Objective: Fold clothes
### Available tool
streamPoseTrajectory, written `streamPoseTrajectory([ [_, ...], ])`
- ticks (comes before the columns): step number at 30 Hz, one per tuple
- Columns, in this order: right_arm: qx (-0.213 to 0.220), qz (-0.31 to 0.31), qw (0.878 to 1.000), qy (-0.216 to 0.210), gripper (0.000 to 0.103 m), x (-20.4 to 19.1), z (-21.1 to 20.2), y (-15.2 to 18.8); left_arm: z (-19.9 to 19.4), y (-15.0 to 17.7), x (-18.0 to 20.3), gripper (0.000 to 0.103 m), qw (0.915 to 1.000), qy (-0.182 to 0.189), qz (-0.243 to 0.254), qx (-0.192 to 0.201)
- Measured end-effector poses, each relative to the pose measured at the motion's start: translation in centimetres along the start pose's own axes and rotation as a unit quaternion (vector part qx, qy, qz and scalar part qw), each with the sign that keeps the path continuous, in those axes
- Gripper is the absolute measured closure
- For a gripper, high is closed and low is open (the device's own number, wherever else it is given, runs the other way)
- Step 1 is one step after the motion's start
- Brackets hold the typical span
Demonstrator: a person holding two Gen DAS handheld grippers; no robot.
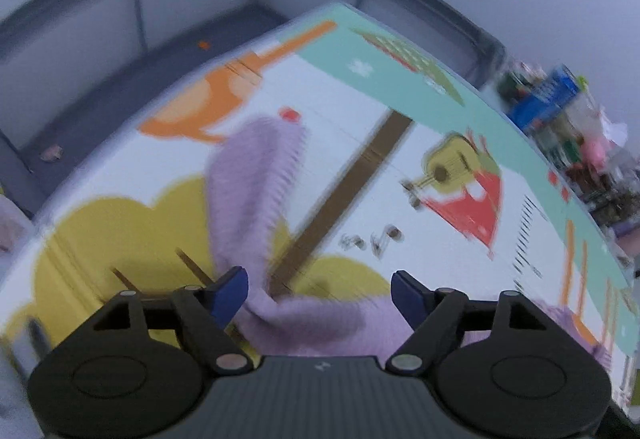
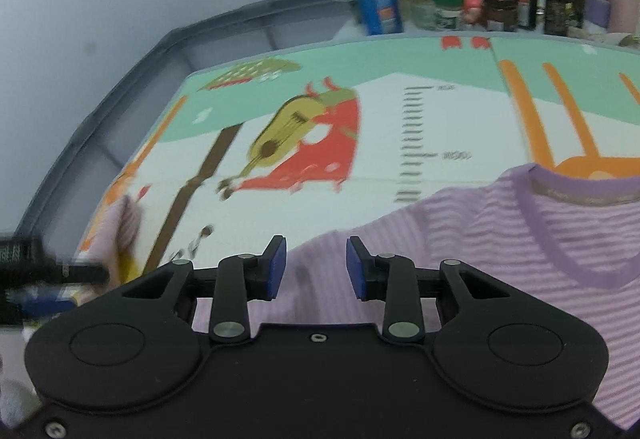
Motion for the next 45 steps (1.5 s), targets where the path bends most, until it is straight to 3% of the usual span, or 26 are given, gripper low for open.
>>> streamPoseTrajectory([
  [9, -0.031, -0.027, 0.998, -0.051, 0.070, -5.2, 0.1, 2.9, 3.4, -2.9, -6.0, 0.019, 0.9986, -0.052, -0.009, -0.011],
  [13, -0.042, -0.045, 0.996, -0.061, 0.070, -6.9, 0.2, 4.2, 5.2, -3.1, -7.5, 0.019, 0.9983, -0.018, -0.052, -0.018],
  [17, -0.055, -0.050, 0.995, -0.061, 0.070, -7.1, 0.5, 5.3, 5.9, -3.3, -8.4, 0.020, 0.9965, -0.017, -0.082, -0.005],
  [23, -0.067, -0.044, 0.996, -0.050, 0.071, -5.9, 0.8, 6.2, 6.2, -3.8, -10.5, 0.021, 0.9819, 0.006, -0.188, 0.018],
  [31, -0.072, -0.043, 0.996, -0.041, 0.070, -5.1, 0.9, 6.4, 8.5, -3.1, -9.8, 0.035, 0.9828, -0.003, -0.184, -0.018],
  [34, -0.073, -0.043, 0.996, -0.040, 0.070, -5.0, 0.9, 6.3, 8.7, -3.3, -9.4, 0.035, 0.9850, -0.018, -0.171, -0.014],
  [36, -0.073, -0.044, 0.996, -0.038, 0.070, -4.9, 0.8, 6.3, 8.8, -3.5, -9.2, 0.045, 0.9856, -0.019, -0.168, -0.008],
  [40, -0.071, -0.041, 0.996, -0.036, 0.070, -4.6, 0.7, 6.4, 8.9, -3.5, -9.4, 0.089, 0.9853, -0.023, -0.169, -0.011],
  [45, -0.073, -0.036, 0.996, -0.031, 0.070, -3.9, 0.8, 6.4, 8.7, -3.3, -9.3, 0.095, 0.9856, -0.026, -0.167, -0.009],
])
Point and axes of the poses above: each gripper's, at about its wrist camera, not at the fingertips, and z roughly the way its jaws point, x to its right, y to its underside, the point moved 10 cm from there along z, roughly the way its jaws point, and after that the axes turned 6 degrees about x, right-handed, at the moved point
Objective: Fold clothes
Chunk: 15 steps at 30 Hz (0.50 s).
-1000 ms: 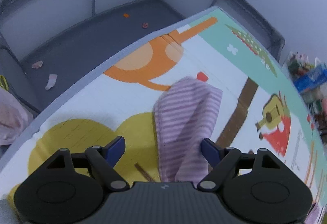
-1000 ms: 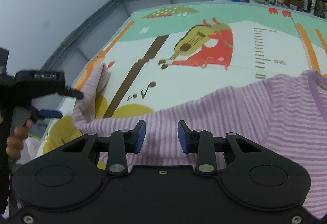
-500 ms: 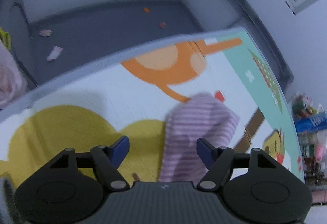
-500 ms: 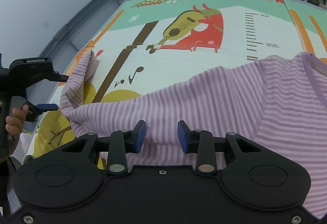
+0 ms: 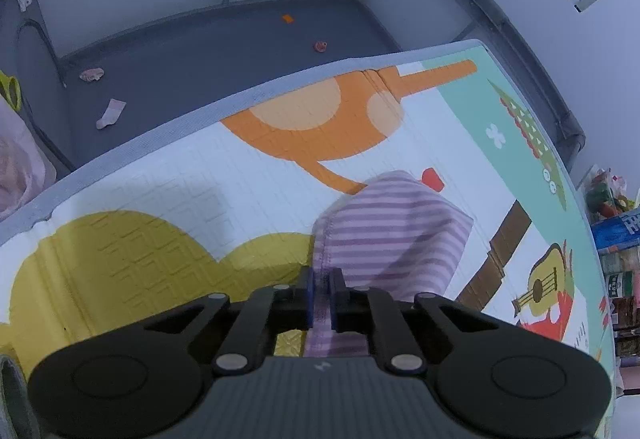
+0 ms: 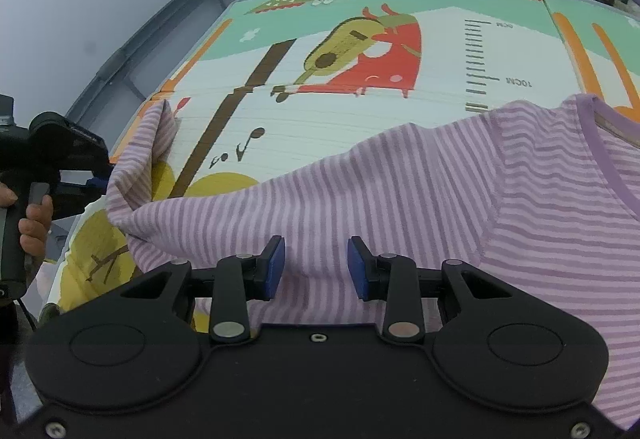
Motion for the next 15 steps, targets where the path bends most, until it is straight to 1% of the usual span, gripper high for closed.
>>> streamPoseTrajectory([
  [3, -0.001, 0.001, 1.000, 0.002, 0.070, 0.3, 0.1, 0.0, -0.8, -0.1, 0.0, 0.096, 0.9999, -0.004, 0.003, 0.009],
  [8, -0.003, -0.002, 1.000, 0.005, 0.070, 0.4, 0.3, 0.0, -3.1, -0.6, -1.2, 0.096, 0.9990, -0.021, -0.012, 0.037],
  [12, -0.003, 0.000, 1.000, 0.005, 0.070, 0.4, 0.4, -0.1, -5.2, -0.1, -3.7, 0.096, 0.9962, -0.036, -0.065, 0.045],
  [15, -0.001, -0.002, 1.000, 0.004, 0.070, 0.3, 0.4, -0.2, -6.7, 0.8, -6.1, 0.096, 0.9907, -0.062, -0.110, 0.051],
])
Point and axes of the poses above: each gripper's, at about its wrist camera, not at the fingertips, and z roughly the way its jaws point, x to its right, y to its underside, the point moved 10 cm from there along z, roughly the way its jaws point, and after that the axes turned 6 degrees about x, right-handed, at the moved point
